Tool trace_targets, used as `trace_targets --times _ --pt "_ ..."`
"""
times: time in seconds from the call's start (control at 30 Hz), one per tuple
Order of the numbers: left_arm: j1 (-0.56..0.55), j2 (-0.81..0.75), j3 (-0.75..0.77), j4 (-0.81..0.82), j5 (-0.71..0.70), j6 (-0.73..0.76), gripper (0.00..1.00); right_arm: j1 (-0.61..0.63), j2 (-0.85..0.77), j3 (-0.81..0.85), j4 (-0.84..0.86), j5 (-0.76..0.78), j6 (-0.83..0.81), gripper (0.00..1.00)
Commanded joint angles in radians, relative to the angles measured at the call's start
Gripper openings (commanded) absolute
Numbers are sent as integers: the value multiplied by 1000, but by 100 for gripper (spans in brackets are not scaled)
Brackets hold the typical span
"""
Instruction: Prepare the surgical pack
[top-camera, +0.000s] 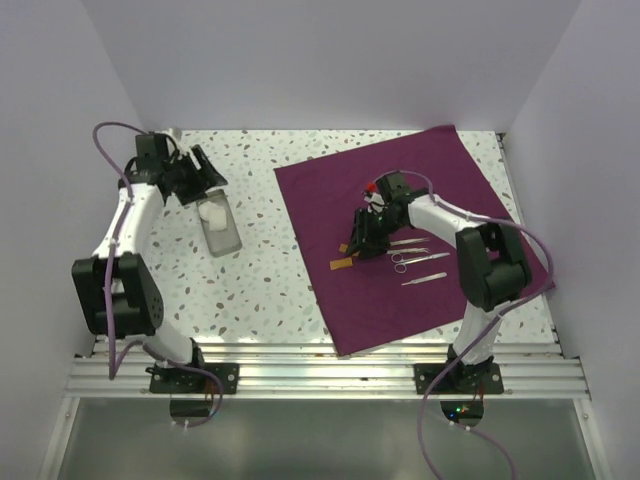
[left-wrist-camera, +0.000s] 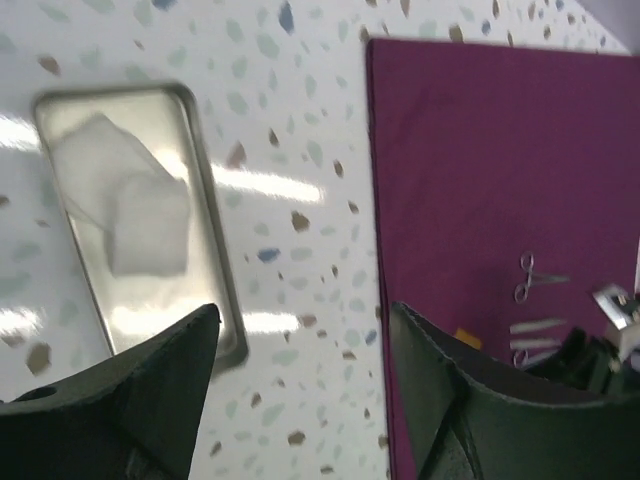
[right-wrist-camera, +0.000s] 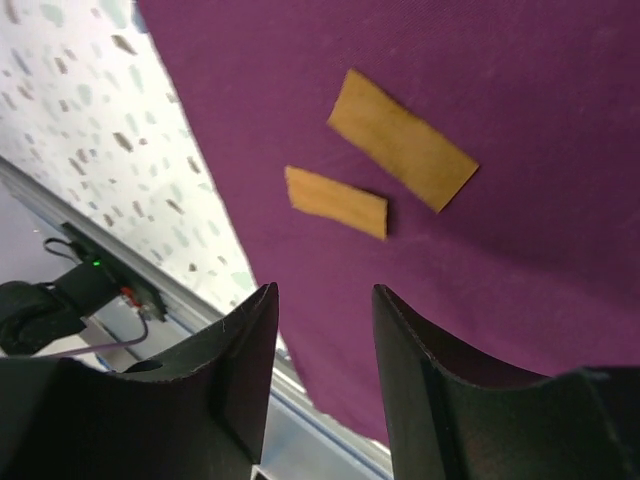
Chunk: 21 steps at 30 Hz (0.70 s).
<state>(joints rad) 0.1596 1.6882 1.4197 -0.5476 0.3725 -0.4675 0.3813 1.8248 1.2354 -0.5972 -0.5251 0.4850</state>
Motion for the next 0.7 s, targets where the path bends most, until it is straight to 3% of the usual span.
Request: trace_targets --times 0.0,0.1,0.23,0.6,0.67 --pt "-105 -200 -187 30 -21 -80 72 1 59 2 80 33 -83 46" --pt "-195 -287 -299 73 6 -129 70 -4 114 -2 123 -18 -106 45" --pt "-224 -415 -438 86 28 -125 68 -4 157 -2 146 -20 -126 43" --pt "-226 -469 -464 28 26 -94 68 -2 168 -27 198 -84 -95 29" --pt "-227 -460 -461 38 49 -95 68 -2 162 -16 183 -78 -95 19"
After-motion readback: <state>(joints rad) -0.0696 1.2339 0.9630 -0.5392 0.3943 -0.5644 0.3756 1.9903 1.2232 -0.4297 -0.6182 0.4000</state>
